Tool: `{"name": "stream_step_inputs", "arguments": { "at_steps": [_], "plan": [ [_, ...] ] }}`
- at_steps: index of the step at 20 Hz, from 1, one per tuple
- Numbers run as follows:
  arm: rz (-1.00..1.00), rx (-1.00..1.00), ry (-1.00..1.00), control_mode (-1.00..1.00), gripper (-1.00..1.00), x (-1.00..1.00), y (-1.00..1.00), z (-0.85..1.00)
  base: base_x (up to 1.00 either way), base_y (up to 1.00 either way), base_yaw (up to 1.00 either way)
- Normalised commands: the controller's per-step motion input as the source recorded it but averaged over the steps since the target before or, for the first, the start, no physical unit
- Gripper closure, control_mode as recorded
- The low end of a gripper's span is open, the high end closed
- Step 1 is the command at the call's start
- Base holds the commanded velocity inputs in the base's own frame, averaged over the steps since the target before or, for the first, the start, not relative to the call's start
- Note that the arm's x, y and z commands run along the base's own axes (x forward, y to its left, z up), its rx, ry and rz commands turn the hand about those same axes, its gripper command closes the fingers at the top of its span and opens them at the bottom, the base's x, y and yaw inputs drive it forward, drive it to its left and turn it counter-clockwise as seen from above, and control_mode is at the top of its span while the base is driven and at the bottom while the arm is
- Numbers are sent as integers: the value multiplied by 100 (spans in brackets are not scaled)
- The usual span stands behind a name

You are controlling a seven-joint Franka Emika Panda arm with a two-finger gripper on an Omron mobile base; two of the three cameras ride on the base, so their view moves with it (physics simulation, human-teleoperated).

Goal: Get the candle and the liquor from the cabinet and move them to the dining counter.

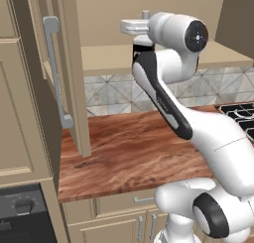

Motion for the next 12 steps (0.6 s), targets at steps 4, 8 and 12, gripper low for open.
{"name": "stream_step_inputs", "arguments": {
  "at_steps": [4,8,12],
  "plan": [
    [7,3,0,-100,100,-100,-45,17,0,0,0],
    [9,0,0,-100,100,-100,-27,0,0,0,0],
    [11,-6,6,-100,100,-100,-3,-11,0,0,0]
  ]
}}
